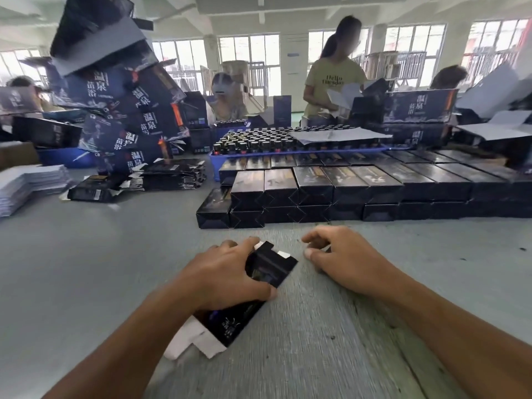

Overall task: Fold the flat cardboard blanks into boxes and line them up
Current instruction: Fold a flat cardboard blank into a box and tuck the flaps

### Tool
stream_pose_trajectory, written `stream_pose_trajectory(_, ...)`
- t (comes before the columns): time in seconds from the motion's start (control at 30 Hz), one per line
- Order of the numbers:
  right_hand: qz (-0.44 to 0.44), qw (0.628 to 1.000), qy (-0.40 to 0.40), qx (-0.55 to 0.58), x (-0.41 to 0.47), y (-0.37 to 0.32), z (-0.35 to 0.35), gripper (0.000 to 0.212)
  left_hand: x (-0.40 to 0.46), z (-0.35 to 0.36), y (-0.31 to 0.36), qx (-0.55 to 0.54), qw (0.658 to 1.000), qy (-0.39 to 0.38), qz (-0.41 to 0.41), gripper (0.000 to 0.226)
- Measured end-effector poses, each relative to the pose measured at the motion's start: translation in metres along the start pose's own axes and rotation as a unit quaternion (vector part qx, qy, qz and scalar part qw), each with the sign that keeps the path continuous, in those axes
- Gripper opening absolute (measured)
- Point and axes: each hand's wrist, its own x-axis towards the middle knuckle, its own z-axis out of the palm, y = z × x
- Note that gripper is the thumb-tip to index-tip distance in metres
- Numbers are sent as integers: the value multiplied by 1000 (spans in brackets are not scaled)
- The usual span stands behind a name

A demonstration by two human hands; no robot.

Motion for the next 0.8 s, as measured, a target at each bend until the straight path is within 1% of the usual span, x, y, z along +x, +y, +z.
stream_pose_trajectory(0.1,12,999,10,38,-1,0,0,26,0,3,1,-27,999,22,40,105)
stream_pose_trajectory(0.23,29,995,13,93,0,-1,1,29,0,10,6,0,988,81,130,100)
stream_pose_trajectory(0.33,55,984,-7,167,0,-1,-2,31,-2,12,11,11,977,119,179,95)
stream_pose_trajectory(0.47,65,964,-56,251,-1,-3,-7,20,-3,13,15,19,965,138,221,95)
stream_pose_trajectory(0.57,69,947,-49,311,-3,-6,-6,10,-4,15,17,9,967,127,220,102)
stream_pose_trajectory(0.7,107,918,-18,382,-4,-11,-5,7,-3,20,21,35,977,105,182,124)
stream_pose_trajectory(0.8,104,919,-14,381,-4,-11,-5,11,0,24,23,48,976,128,169,127)
